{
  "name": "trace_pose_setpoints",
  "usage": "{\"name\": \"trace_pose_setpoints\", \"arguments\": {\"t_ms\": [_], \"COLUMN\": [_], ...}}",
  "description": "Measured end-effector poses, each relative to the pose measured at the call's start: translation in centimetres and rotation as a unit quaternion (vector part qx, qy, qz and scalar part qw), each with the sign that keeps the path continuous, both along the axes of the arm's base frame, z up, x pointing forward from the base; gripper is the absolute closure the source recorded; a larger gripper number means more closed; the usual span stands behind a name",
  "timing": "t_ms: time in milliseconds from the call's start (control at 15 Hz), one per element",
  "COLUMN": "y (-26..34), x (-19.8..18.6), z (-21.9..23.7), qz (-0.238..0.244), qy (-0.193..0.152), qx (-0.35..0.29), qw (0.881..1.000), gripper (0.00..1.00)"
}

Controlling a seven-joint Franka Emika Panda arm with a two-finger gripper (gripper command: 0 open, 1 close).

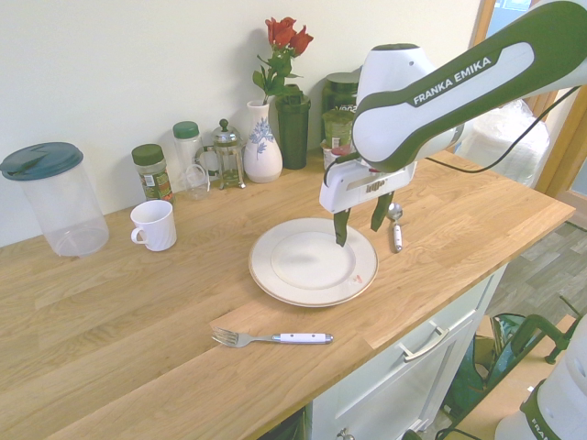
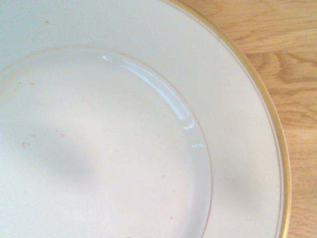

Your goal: Put the fork into the plate

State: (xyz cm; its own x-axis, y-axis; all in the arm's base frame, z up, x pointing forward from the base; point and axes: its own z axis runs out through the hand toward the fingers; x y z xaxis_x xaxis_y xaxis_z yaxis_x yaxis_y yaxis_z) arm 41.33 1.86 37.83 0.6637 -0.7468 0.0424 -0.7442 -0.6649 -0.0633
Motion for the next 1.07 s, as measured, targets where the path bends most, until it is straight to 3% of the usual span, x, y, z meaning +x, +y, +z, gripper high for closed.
{"name": "trace_pose_setpoints", "arguments": {"t_ms": [267, 733, 1067], "y": [1.4, 12.2, 19.1], "x": [0.2, 3.6, 2.2], "z": [0.3, 3.0, 5.2], "qz": [0.021, 0.102, 0.171], "qy": [-0.002, -0.024, -0.01], "qx": [0.012, 0.051, 0.093], "qw": [1.0, 0.993, 0.981], "gripper": [0.0, 0.0, 0.0]}}
